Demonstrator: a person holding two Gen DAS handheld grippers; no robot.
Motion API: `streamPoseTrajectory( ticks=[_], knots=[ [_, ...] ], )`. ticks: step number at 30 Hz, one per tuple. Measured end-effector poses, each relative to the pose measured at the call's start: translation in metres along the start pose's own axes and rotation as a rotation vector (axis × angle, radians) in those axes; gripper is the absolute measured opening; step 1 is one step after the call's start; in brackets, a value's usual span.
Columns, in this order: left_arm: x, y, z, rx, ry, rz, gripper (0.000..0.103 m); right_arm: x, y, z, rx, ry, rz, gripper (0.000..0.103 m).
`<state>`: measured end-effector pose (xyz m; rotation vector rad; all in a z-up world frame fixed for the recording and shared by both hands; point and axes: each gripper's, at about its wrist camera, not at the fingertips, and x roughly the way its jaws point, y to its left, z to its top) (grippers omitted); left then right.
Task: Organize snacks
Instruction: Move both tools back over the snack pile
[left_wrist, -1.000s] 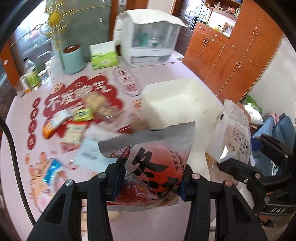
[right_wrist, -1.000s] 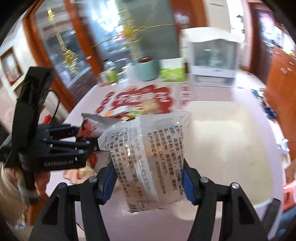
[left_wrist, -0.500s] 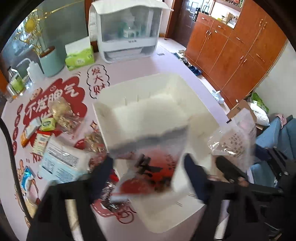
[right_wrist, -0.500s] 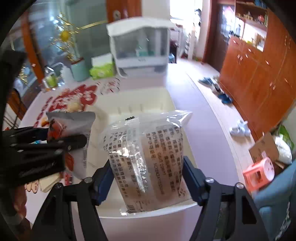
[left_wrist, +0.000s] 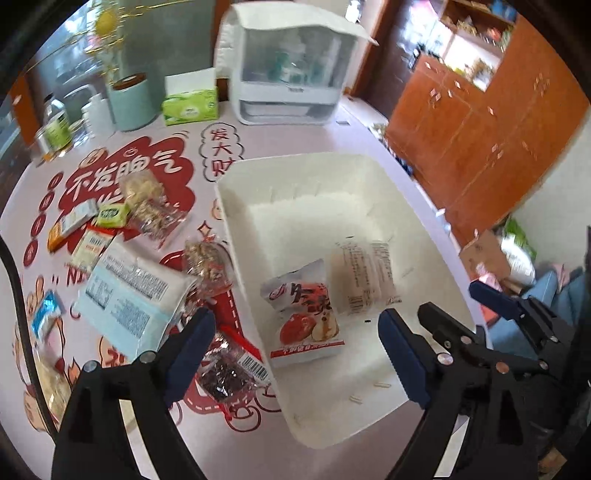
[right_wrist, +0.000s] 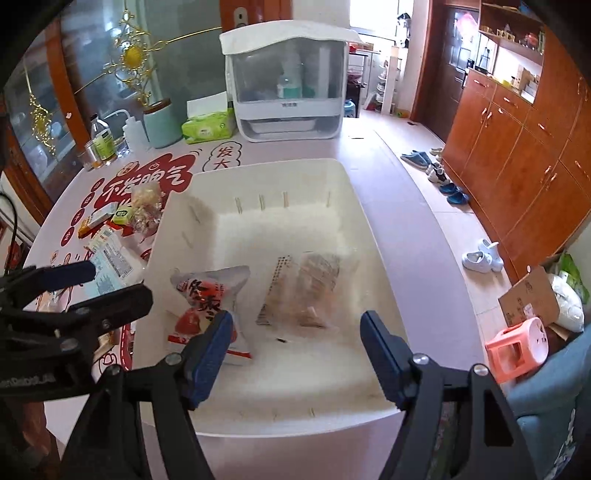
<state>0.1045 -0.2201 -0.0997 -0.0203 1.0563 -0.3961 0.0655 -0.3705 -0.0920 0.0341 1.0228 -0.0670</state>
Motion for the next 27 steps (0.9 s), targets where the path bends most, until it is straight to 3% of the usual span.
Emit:
streamPoseTrajectory(
  ticks=[5, 9, 16, 27],
  knots=[
    [-0.024, 0.025, -0.025, -0.038, -0.044, 0.033, 0.089, -0.002, 0.013, -0.001, -0.012, 0.012, 0.03, 0.072],
    [-0.047, 0.047, -0.049, -0.041, -0.135, 0.106, 0.089, -0.009, 0.029, -0.002, -0.031, 0.014, 0.048, 0.072],
    [-0.071, 0.096, -0.08, -0.139, -0.084, 0.168, 0.089, -0.028, 0.061, 0.001, -0.055, 0.006, 0.124, 0.072],
    [-0.13, 0.15, -0.078, -0.191, -0.184, 0.241, 0.089, -0.057, 0.13, 0.006, -0.132, -0.069, 0.178, 0.072]
  ],
)
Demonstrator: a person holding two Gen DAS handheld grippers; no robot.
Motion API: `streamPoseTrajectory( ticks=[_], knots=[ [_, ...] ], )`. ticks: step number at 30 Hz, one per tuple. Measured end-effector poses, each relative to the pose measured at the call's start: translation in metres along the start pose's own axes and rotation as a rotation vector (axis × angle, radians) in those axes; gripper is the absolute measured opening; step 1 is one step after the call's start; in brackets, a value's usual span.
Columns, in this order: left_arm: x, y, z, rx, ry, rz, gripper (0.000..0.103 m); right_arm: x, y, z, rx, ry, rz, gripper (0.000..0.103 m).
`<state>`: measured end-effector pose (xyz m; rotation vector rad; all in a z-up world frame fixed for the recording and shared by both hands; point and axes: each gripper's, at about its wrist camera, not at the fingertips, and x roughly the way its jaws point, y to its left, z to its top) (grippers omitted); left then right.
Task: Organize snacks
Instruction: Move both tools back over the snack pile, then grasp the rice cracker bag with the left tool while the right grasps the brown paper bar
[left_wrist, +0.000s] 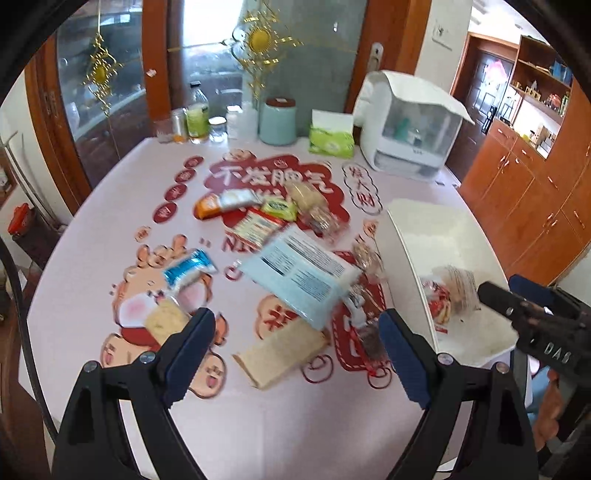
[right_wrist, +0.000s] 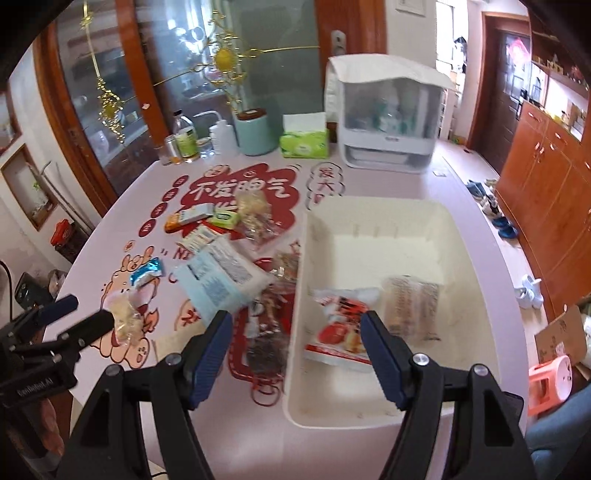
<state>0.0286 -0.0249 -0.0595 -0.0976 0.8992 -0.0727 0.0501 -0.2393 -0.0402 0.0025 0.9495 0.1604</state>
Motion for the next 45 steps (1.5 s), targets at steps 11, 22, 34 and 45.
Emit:
streamPoseTrajectory(
  ticks=[11, 22, 34, 45],
  knots=[
    [0.014, 0.068, 0.028, 0.051, 0.044, -0.015, 0.089, 0.013, 0.068, 0.009, 0.042, 0.02, -0.037, 0.072],
    [0.095, 0.144, 0.02, 0.084, 0.211, 0.018, 0.089, 0.077, 0.117, -0.02, 0.188, 0.152, -0.12, 0.072],
    [0.175, 0.174, -0.016, -0.053, 0.435, -0.007, 0.089, 0.153, 0.129, -0.058, 0.407, 0.314, -0.057, 0.072],
    [0.19, 0.193, -0.02, -0.225, 0.479, 0.085, 0.089, 0.192, 0.128, -0.065, 0.631, 0.371, -0.052, 0.072]
  ],
)
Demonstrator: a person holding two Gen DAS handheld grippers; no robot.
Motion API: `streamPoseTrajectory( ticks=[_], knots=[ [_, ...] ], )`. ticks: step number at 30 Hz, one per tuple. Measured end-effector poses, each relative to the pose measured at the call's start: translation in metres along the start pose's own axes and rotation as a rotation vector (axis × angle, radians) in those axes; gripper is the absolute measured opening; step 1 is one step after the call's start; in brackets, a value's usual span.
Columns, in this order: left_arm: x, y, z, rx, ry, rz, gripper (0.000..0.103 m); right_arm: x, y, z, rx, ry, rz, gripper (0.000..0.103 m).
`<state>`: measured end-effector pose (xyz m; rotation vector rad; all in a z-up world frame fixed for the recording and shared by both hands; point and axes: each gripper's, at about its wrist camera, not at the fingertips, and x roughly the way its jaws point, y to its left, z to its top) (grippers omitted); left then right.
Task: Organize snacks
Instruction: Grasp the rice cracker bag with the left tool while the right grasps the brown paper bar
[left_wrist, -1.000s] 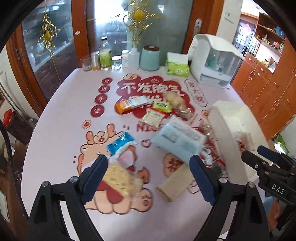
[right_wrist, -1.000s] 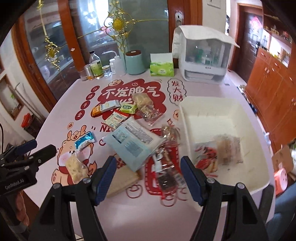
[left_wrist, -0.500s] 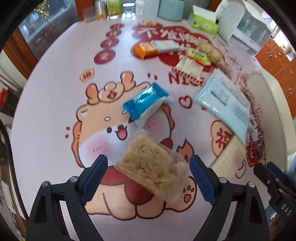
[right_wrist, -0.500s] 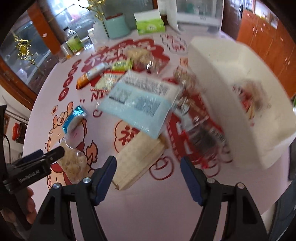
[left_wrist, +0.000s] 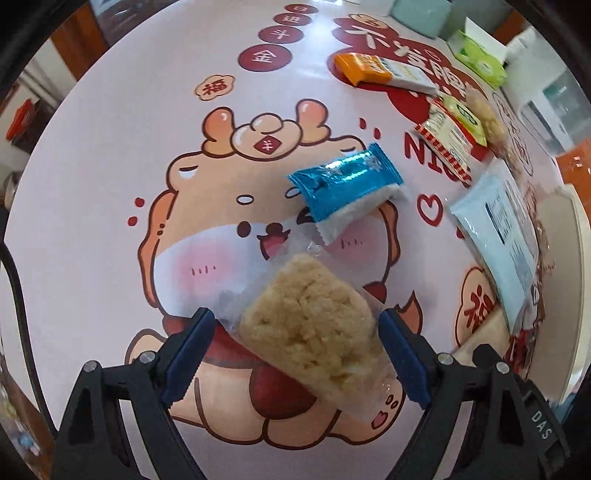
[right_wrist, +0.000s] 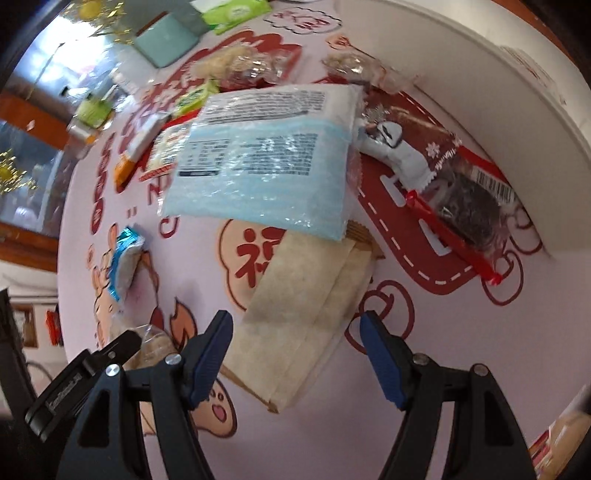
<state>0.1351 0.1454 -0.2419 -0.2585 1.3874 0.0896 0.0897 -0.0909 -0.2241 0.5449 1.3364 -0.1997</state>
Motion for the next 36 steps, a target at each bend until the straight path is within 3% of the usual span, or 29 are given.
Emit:
streamPoseTrajectory(
  ticks=[7, 10, 14, 18, 23, 31, 34, 36],
  knots=[
    [-0.01, 0.005, 0.003, -0.048, 0.015, -0.022, 0.089, 0.008, 0.02, 0.002, -0.045, -0.033, -0.114, 0.074],
    [-0.018, 0.009, 0.004, -0.076, -0.004, -0.001, 0.089, 0.014, 0.036, -0.004, -0.18, -0.037, -0.198, 0.074],
    [-0.016, 0.024, 0.005, -0.171, 0.031, 0.02, 0.089, 0.016, 0.043, -0.013, -0.277, -0.047, -0.227, 0.067],
    [-0.011, 0.037, 0.001, -0.3, 0.061, 0.011, 0.089, 0.012, 0.04, -0.024, -0.338, -0.045, -0.199, 0.064],
    [-0.004, 0.031, -0.001, -0.355, 0.091, 0.047, 0.089, 0.006, 0.032, -0.04, -0.378, -0.022, -0.125, 0.059],
    [0.008, 0.01, -0.008, -0.291, 0.135, 0.078, 0.092, -0.004, 0.011, -0.043, -0.389, 0.008, -0.026, 0.059],
    [0.003, 0.0, -0.011, -0.205, 0.135, 0.083, 0.077, -0.016, 0.008, -0.037, -0.391, -0.01, 0.012, 0.059],
    [-0.003, 0.001, -0.014, -0.189, 0.126, 0.056, 0.06, -0.024, 0.003, -0.033, -0.394, -0.025, 0.031, 0.059]
  ],
)
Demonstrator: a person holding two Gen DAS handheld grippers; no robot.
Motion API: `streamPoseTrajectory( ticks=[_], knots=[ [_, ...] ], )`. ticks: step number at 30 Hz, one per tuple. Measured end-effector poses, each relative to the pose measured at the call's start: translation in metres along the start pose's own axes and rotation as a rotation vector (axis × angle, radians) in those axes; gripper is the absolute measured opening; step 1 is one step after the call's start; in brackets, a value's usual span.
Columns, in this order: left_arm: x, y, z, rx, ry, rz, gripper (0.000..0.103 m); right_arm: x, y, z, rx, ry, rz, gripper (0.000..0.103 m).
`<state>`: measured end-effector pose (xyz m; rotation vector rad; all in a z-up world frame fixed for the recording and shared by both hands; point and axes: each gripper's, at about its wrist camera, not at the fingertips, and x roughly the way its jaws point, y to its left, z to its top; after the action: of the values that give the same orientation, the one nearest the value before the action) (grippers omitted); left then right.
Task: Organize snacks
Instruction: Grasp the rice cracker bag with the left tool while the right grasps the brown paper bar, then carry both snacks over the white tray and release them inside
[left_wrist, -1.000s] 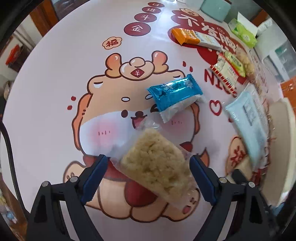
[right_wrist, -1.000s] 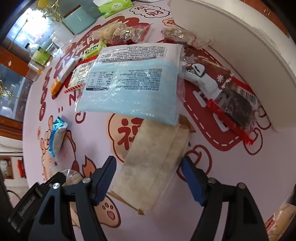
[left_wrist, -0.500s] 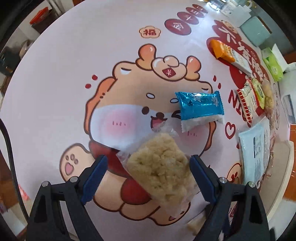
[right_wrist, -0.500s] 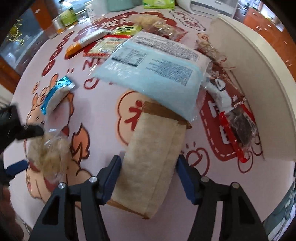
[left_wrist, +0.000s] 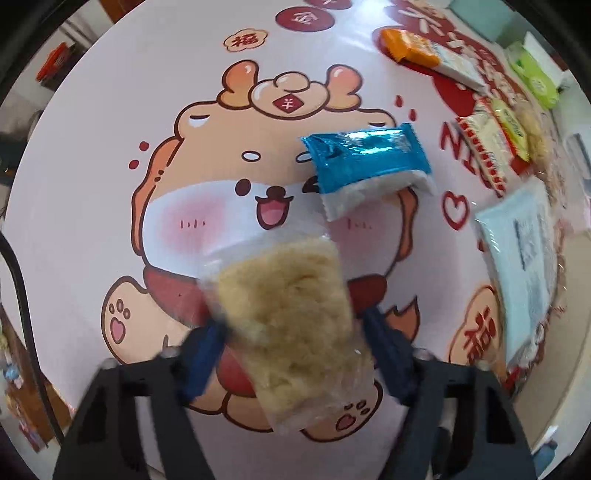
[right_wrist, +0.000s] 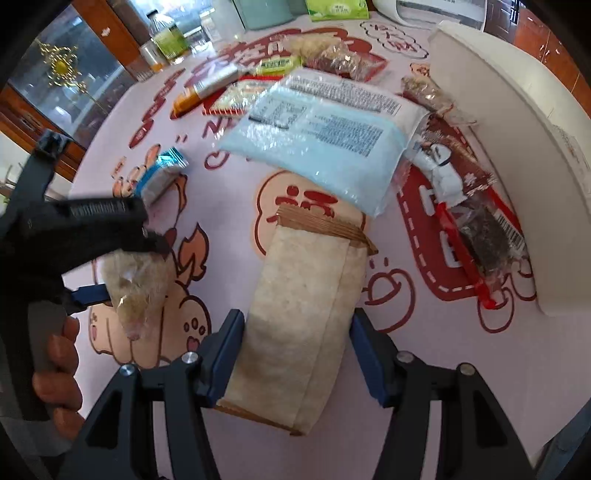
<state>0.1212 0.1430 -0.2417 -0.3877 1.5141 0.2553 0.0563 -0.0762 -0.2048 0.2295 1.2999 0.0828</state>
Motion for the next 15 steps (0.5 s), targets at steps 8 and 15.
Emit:
streamPoseTrajectory(
  ticks=[8, 15],
  knots=[
    [-0.023, 0.023, -0.022, 0.073, -0.006, -0.115, 0.058, -0.021, -0.012, 0.0, -0.003, -0.05, 0.047, 0.059],
    [-0.082, -0.006, -0.046, 0.261, -0.15, -0.184, 0.058, -0.05, -0.012, 0.004, -0.026, -0.109, 0.052, 0.059]
  ],
)
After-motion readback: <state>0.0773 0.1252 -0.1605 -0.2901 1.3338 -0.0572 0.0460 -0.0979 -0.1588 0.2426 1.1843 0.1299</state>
